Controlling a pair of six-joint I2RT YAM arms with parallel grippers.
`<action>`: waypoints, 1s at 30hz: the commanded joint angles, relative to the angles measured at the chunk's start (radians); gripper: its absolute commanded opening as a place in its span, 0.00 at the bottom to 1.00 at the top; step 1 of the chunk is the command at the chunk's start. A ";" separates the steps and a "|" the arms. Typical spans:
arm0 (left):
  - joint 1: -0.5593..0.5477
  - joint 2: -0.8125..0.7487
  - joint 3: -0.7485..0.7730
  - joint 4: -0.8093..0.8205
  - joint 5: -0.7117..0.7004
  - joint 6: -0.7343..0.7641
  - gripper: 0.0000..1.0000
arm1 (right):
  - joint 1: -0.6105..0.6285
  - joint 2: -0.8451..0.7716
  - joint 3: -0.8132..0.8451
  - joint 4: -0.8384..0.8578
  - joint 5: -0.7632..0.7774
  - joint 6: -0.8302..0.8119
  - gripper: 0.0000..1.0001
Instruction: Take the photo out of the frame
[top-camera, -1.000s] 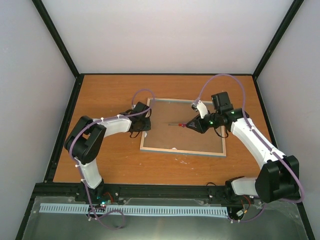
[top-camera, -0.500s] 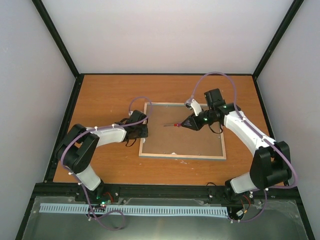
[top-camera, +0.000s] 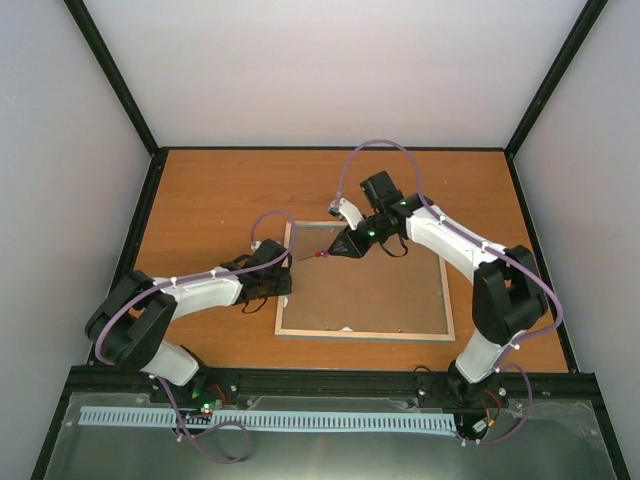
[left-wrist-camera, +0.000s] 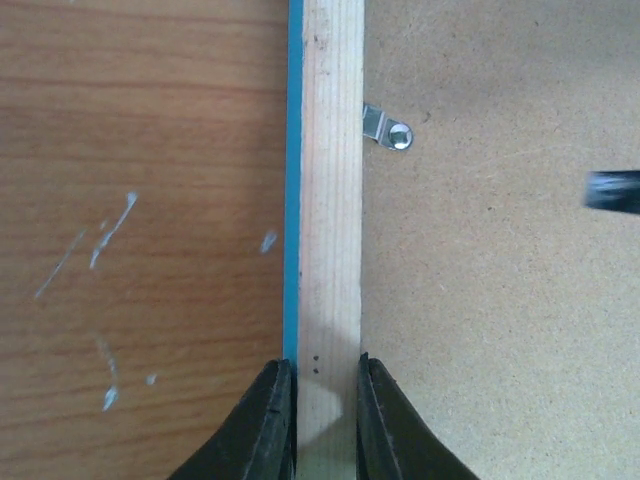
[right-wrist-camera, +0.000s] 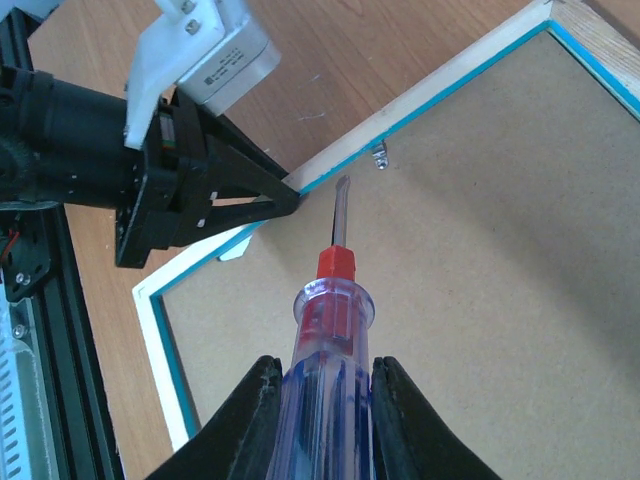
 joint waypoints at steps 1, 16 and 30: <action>-0.007 -0.038 -0.018 -0.036 0.030 -0.059 0.01 | 0.050 0.047 0.062 0.008 0.049 0.032 0.03; -0.007 -0.010 -0.045 0.003 0.024 -0.049 0.01 | 0.097 0.137 0.139 -0.027 0.099 0.045 0.03; -0.006 -0.005 -0.049 0.020 0.024 -0.047 0.01 | 0.113 0.191 0.175 -0.040 0.080 0.053 0.03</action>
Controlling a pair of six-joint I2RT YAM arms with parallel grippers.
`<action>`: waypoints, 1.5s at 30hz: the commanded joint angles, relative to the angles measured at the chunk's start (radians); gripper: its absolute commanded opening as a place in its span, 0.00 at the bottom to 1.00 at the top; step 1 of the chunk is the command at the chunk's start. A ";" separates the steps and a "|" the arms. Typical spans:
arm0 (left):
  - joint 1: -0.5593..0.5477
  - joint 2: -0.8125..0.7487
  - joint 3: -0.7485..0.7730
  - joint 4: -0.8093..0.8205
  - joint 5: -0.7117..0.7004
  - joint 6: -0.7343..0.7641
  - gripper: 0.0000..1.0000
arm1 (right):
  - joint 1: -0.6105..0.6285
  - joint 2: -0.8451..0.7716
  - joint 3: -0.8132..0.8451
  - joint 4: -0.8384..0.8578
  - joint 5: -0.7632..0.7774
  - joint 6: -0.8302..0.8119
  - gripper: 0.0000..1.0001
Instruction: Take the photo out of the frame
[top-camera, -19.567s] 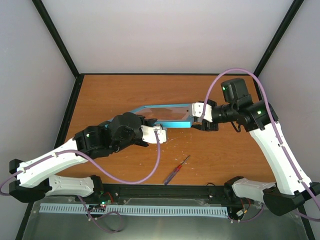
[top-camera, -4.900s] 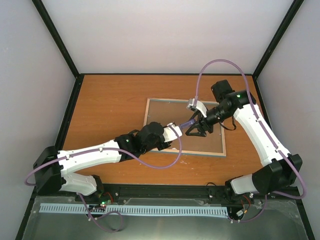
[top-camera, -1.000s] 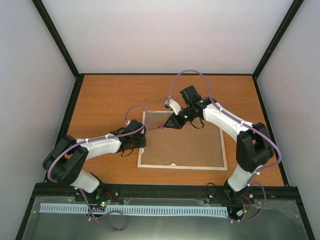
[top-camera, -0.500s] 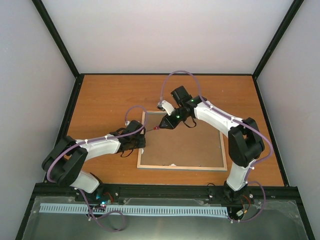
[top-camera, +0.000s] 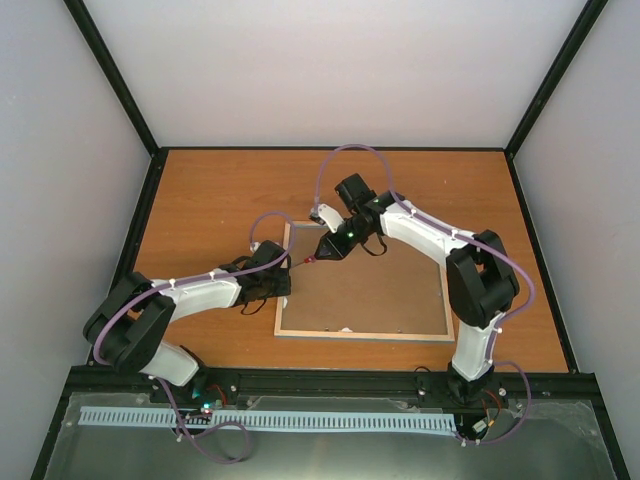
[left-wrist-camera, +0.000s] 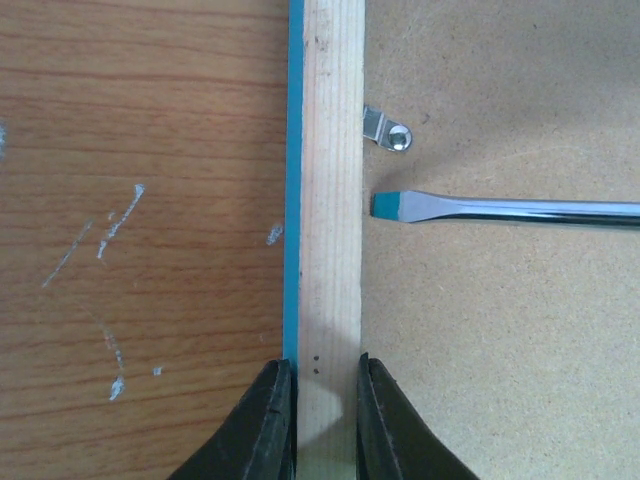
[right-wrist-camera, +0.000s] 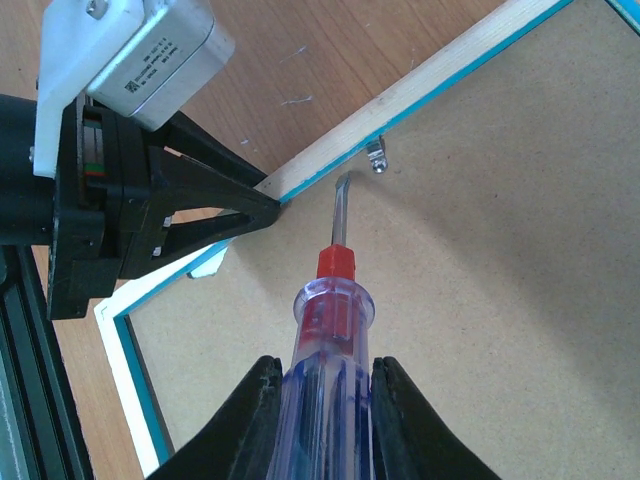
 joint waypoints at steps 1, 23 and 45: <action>-0.006 0.018 -0.024 0.018 0.024 -0.035 0.01 | 0.012 0.016 0.033 0.003 -0.008 0.013 0.03; -0.006 0.035 -0.019 0.021 0.033 -0.015 0.01 | 0.010 0.037 0.039 0.022 0.096 0.052 0.03; -0.006 0.050 0.027 -0.009 0.018 -0.002 0.01 | -0.031 -0.175 0.009 -0.079 0.172 0.026 0.03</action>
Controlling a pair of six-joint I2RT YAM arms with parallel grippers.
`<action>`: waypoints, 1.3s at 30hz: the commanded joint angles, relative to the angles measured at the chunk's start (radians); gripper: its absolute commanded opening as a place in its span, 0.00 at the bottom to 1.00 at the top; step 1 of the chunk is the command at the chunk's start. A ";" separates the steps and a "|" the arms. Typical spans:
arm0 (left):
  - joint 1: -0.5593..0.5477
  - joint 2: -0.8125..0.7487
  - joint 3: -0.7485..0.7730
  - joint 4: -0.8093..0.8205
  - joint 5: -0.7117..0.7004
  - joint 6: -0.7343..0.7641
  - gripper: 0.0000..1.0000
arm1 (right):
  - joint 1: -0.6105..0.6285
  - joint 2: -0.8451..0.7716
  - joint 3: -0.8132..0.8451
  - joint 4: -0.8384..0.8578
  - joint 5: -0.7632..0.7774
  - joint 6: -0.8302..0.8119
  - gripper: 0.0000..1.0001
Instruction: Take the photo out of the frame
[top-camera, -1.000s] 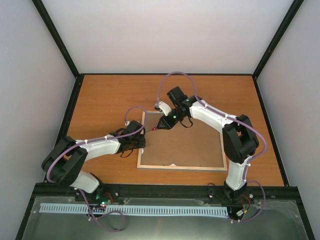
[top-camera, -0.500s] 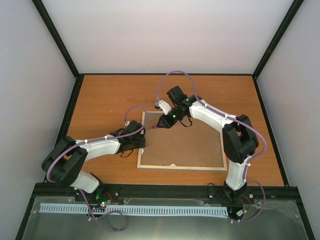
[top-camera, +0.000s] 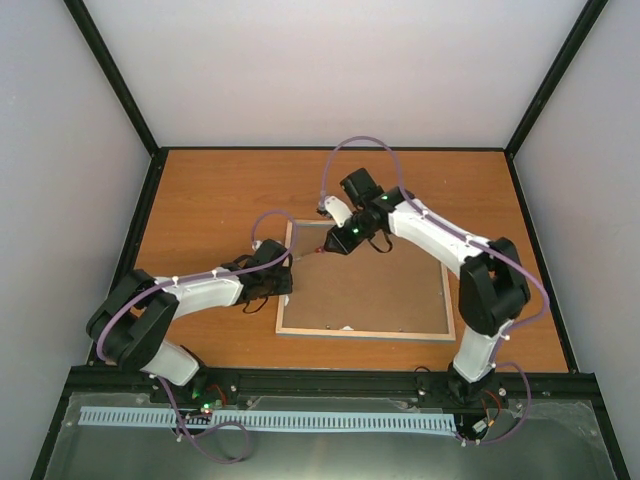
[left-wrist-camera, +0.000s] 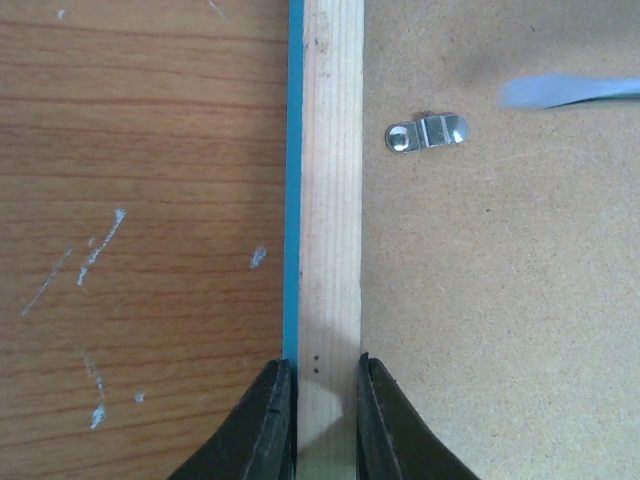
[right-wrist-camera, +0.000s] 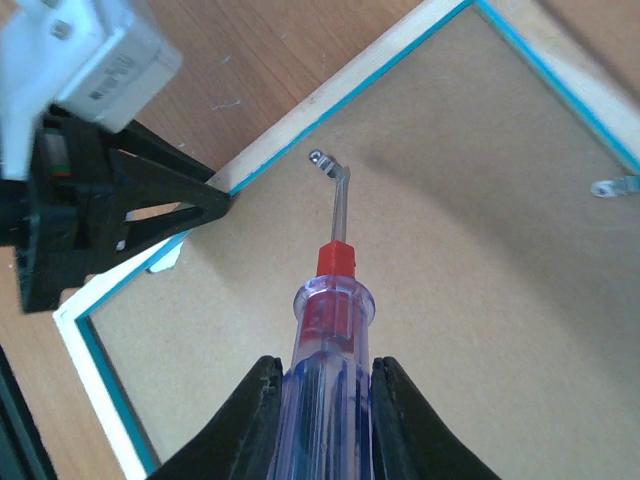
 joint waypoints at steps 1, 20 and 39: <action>-0.005 0.024 0.022 -0.044 0.012 -0.011 0.01 | -0.041 -0.161 -0.018 -0.049 0.017 -0.019 0.03; 0.111 0.279 0.515 -0.144 0.041 0.322 0.58 | -0.271 -0.646 -0.415 -0.073 0.070 -0.260 0.03; 0.117 0.628 0.840 -0.188 0.225 1.196 0.49 | -0.272 -0.739 -0.446 -0.136 0.064 -0.275 0.03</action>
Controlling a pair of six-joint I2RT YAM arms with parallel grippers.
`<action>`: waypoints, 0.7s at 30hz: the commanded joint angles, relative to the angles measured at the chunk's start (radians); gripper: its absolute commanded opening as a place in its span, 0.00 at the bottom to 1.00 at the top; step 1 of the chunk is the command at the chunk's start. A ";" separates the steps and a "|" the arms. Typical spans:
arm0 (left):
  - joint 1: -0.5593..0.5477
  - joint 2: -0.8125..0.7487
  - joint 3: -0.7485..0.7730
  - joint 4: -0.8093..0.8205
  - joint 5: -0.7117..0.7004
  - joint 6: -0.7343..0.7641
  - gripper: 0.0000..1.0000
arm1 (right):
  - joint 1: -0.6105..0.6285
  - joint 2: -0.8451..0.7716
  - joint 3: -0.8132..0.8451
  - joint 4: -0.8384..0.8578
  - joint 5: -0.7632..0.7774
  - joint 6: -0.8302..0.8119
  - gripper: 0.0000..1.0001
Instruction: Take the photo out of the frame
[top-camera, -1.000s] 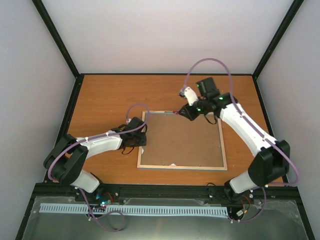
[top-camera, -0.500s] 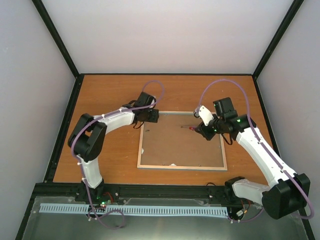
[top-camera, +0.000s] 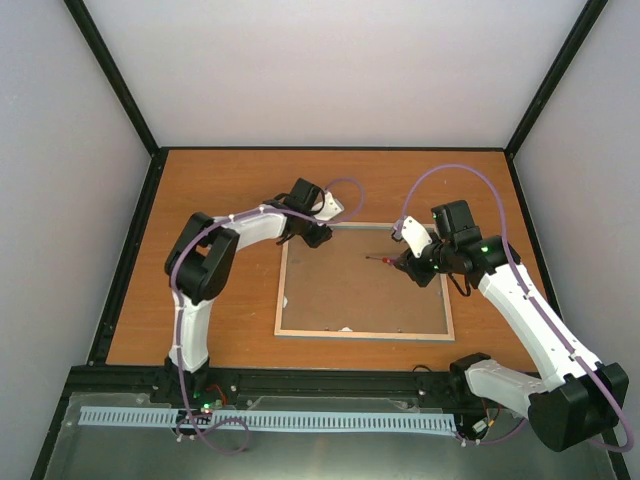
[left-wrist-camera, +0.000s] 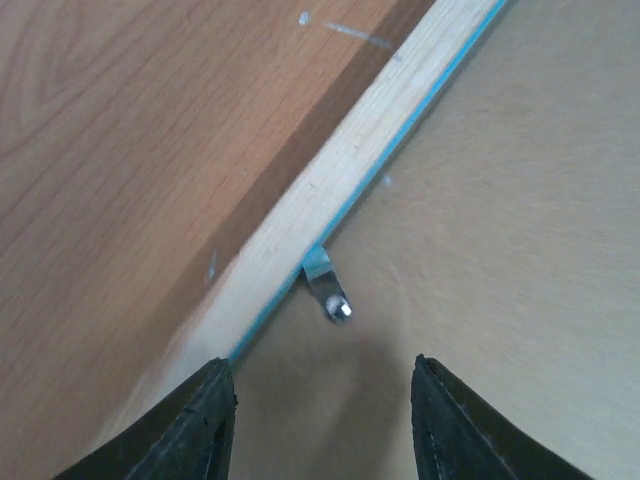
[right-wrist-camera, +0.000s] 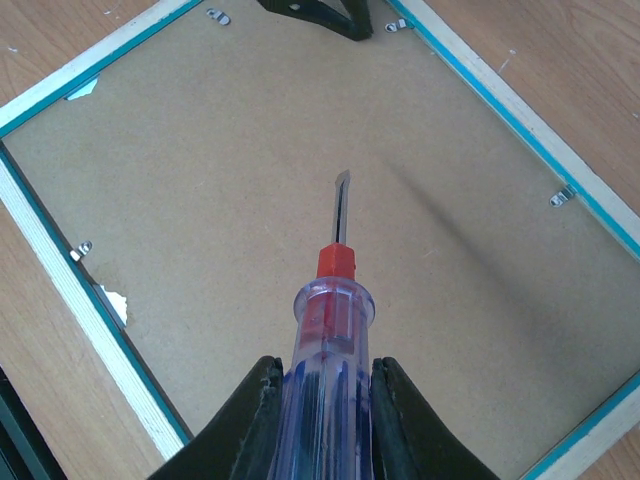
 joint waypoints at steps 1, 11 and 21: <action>0.010 0.120 0.141 -0.069 -0.011 0.210 0.48 | -0.004 -0.004 0.011 0.007 -0.031 0.002 0.03; 0.011 0.221 0.244 -0.094 0.042 0.267 0.47 | -0.004 -0.004 0.018 0.000 -0.041 0.012 0.03; 0.010 0.261 0.412 -0.056 0.227 0.274 0.50 | -0.005 -0.002 0.051 -0.044 -0.115 -0.012 0.03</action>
